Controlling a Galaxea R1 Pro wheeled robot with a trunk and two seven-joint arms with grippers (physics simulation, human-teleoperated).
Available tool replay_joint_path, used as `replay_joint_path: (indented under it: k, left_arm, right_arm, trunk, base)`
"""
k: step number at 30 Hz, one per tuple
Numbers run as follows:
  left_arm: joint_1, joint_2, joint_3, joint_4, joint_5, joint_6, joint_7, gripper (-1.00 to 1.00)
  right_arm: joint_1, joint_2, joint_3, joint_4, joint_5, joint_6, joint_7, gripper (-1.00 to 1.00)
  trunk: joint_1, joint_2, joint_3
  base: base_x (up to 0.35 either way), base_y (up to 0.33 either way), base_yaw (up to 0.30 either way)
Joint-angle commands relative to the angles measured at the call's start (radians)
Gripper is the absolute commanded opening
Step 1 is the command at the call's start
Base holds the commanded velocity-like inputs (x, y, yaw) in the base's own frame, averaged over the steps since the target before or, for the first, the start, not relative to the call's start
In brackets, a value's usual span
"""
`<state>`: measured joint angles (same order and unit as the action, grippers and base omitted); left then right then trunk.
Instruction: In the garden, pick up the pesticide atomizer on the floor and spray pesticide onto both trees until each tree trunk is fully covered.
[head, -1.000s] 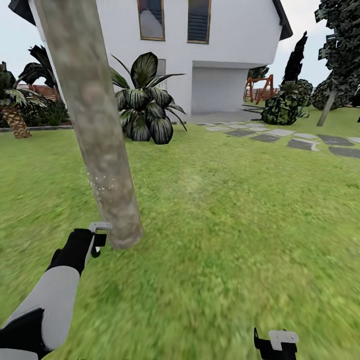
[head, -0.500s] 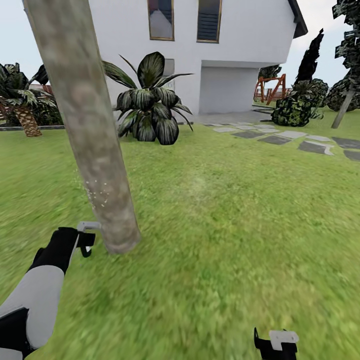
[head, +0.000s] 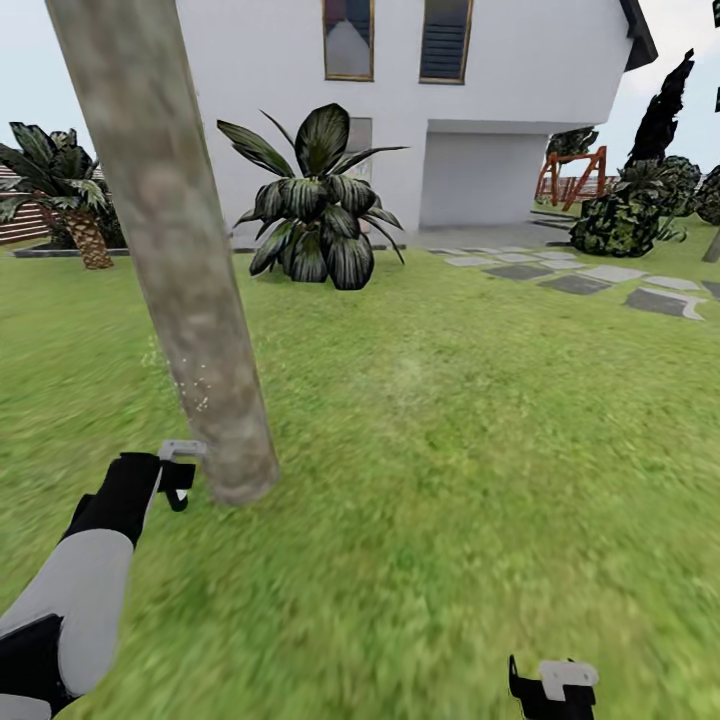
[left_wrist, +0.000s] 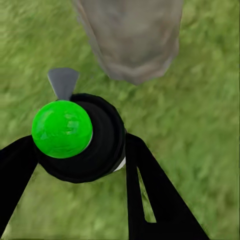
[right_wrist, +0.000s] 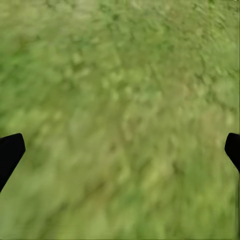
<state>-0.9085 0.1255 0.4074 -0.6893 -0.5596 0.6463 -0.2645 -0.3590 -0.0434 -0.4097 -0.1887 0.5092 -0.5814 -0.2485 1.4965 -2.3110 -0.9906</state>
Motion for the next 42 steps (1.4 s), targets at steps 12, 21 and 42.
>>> replay_joint_path:
  k: [12, 21, 42]
  left_arm:
    - [0.005, 0.012, 0.001, -0.003, 0.008, -0.001, -0.001, -1.0]
    - [0.027, -0.021, 0.003, 0.039, 0.015, -0.011, 0.001, -1.0]
    - [0.092, 0.023, 0.042, 0.074, 0.019, -0.122, 0.043, -1.0]
  right_arm:
    - [0.0, -0.004, 0.0, 0.0, 0.0, 0.0, 0.0, 1.0]
    - [0.0, -0.002, 0.0, 0.0, 0.0, 0.0, 0.0, 1.0]
    - [0.0, -0.003, 0.0, 0.0, 0.0, 0.0, 0.0, 1.0]
  trunk:
    - [0.0, 0.0, 0.0]
    - [0.0, 0.0, 0.0]
    - [0.0, 0.0, 0.0]
  base:
    - [0.209, -0.218, 0.001]
    - [0.054, -0.214, 0.223]
    - [0.098, -0.125, 0.066]
